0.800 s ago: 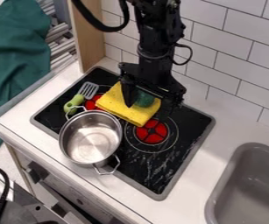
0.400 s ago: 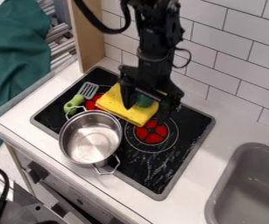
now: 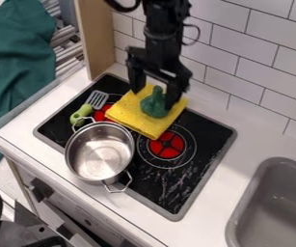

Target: Move the green spatula to the bottom right corner of the stove

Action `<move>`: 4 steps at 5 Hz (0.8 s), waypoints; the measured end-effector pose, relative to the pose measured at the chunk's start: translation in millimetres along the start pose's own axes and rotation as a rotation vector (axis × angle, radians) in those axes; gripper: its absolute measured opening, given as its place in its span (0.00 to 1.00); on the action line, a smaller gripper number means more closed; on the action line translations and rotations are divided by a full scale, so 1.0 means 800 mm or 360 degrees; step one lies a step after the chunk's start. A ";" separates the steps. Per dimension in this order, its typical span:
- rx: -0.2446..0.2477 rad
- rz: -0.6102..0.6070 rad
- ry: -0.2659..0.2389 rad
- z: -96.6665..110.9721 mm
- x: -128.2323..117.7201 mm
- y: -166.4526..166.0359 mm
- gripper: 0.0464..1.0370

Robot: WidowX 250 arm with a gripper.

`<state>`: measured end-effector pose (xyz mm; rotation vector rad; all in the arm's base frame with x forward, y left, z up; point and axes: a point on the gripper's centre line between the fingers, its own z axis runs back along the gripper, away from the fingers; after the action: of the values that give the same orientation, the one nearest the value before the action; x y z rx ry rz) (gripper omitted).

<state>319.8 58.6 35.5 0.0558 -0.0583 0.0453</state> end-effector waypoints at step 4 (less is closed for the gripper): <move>-0.0021 0.0488 0.0026 -0.030 -0.020 0.143 0.97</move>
<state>299.9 173.1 16.6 0.0329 -0.0506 0.3519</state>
